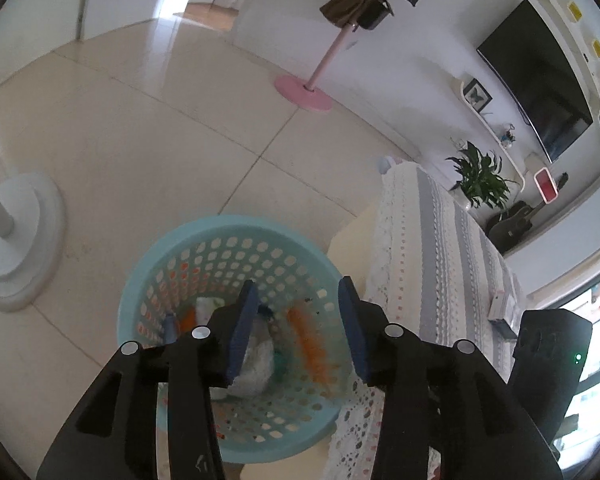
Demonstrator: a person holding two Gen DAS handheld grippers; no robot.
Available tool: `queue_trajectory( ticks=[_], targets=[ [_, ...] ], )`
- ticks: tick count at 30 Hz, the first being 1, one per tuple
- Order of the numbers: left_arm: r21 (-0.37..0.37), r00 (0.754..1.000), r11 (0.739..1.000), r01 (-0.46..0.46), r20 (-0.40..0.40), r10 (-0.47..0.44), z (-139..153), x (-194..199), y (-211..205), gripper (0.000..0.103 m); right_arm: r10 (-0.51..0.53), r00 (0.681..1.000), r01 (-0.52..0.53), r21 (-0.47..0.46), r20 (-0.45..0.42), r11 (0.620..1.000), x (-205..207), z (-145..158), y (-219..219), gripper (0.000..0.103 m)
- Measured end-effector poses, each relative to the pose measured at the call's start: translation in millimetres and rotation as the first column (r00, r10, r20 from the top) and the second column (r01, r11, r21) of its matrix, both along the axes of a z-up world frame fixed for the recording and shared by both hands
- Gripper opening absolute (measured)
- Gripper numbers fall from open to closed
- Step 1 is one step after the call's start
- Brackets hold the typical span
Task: Collect trash
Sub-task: 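Carry the tissue packet and snack bag over the basket and open both tools, then grasp the white milk carton with the left tool while the right tool grasps the pink packet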
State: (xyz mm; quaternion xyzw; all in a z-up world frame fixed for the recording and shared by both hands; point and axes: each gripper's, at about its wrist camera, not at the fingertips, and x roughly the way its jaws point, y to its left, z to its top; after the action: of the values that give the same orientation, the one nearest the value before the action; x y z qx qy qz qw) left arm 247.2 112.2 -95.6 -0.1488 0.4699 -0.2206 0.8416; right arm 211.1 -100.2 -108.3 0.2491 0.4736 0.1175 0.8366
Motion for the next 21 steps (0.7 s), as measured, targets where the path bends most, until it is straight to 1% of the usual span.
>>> queue_trajectory(
  ticks=[1, 2, 4, 5, 7, 9, 11, 12, 14, 17, 19, 21],
  targets=[
    [-0.002, 1.000, 1.000, -0.001, 0.006, 0.001, 1.9, -0.7, -0.4, 0.045, 0.003, 1.000, -0.003, 0.001, 0.010, 1.000, -2.2, 1.6, -0.8, 0.032],
    [-0.005, 1.000, 1.000, -0.002, 0.010, 0.002, 3.3, -0.6, -0.2, 0.046, 0.001, 1.000, -0.001, -0.010, 0.025, 1.000, -4.7, 4.6, -1.4, 0.034],
    [-0.013, 1.000, 1.000, 0.000, 0.025, 0.000, 7.8, -2.4, -1.5, 0.048, -0.006, 0.999, 0.007, -0.028, 0.038, 1.000, -8.6, 8.2, -2.9, 0.042],
    [-0.016, 0.999, 1.000, 0.000, 0.032, 0.001, 10.3, -3.5, -2.4, 0.049, -0.007, 0.999, 0.007, -0.018, 0.042, 1.000, -10.7, 9.8, -4.6, 0.044],
    [-0.027, 0.999, 1.000, -0.002, 0.041, 0.003, 14.8, -5.2, -4.4, 0.058, -0.014, 0.999, 0.015, -0.012, 0.051, 1.000, -15.5, 14.6, -11.0, 0.049],
    [-0.041, 0.998, 0.999, -0.006, 0.056, 0.008, 21.9, -8.9, -7.5, 0.062, -0.027, 0.997, 0.029, -0.025, 0.066, 0.999, -22.6, 22.3, -22.1, 0.052],
    [-0.052, 0.997, 0.999, -0.001, 0.076, 0.005, 26.9, -12.7, -11.5, 0.066, -0.052, 0.995, 0.056, -0.050, 0.083, 0.997, -31.9, 32.4, -35.2, 0.058],
    [-0.054, 0.996, 0.999, 0.003, 0.088, 0.002, 30.4, -14.9, -15.2, 0.069, -0.062, 0.994, 0.068, -0.057, 0.093, 0.996, -35.4, 38.0, -40.9, 0.062],
    [-0.052, 0.993, 0.999, 0.012, 0.117, -0.006, 37.9, -20.5, -24.5, 0.070, -0.085, 0.989, 0.096, -0.085, 0.120, 0.992, -44.8, 51.2, -56.1, 0.063],
    [-0.043, 0.988, 0.999, 0.029, 0.152, -0.022, 46.1, -25.9, -40.5, 0.072, -0.135, 0.977, 0.161, -0.155, 0.164, 0.975, -62.1, 71.3, -88.9, 0.066],
    [-0.045, 0.986, 0.998, 0.039, 0.164, -0.031, 48.2, -30.5, -51.5, 0.074, -0.176, 0.965, 0.216, -0.214, 0.194, 0.953, -76.5, 83.3, -118.5, 0.070],
    [-0.047, 0.986, 0.998, 0.048, 0.161, -0.040, 48.6, -31.4, -61.5, 0.074, -0.203, 0.955, 0.259, -0.277, 0.214, 0.925, -89.2, 90.8, -145.1, 0.070]
  ],
)
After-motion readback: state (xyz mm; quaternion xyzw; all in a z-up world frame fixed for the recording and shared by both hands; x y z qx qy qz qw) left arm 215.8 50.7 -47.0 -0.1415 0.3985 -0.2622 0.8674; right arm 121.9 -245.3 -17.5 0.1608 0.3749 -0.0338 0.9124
